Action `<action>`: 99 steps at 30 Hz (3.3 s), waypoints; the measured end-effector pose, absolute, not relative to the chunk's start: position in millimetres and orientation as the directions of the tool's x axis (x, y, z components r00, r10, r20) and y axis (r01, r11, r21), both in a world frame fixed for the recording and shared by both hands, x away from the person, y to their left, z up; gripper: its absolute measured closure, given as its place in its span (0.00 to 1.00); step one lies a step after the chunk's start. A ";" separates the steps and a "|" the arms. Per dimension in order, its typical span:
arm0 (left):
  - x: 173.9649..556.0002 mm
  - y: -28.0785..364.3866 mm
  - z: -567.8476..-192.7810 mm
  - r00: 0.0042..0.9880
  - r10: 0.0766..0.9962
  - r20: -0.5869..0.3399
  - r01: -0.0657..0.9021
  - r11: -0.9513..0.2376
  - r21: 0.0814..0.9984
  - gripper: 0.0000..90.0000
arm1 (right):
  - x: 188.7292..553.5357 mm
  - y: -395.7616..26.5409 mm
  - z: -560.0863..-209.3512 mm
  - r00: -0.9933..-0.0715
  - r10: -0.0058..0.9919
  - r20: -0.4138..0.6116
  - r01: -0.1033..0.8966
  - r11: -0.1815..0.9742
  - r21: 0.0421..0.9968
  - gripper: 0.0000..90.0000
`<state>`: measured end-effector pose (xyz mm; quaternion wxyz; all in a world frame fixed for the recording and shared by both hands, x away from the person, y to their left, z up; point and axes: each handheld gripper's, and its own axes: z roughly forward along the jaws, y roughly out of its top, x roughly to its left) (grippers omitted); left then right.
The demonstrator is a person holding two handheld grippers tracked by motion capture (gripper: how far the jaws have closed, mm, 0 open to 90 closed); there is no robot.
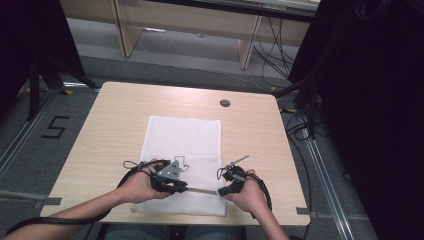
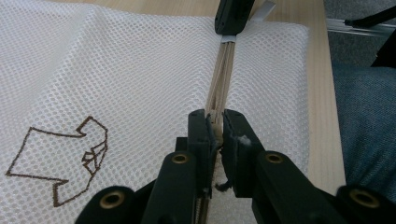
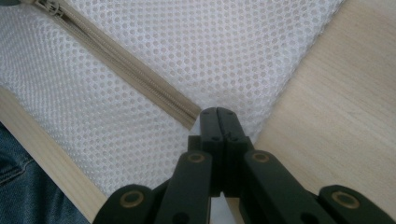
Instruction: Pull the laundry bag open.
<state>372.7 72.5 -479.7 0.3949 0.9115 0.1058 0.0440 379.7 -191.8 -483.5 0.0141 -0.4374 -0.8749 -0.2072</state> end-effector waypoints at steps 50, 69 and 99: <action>371.0 92.1 -477.2 0.971 0.238 -0.008 0.168 -0.661 0.732 0.91 | 380.2 -193.1 -483.8 -0.613 0.760 0.216 0.775 0.524 0.354 1.00; 368.8 99.8 -473.0 0.970 0.241 0.017 0.153 -0.667 0.729 0.91 | 380.0 -193.1 -484.7 -0.612 0.760 0.219 0.774 0.519 0.364 1.00; 367.6 120.5 -469.5 0.961 0.277 0.011 0.181 -0.655 0.734 0.91 | 380.8 -193.4 -483.7 -0.611 0.760 0.223 0.777 0.522 0.350 1.00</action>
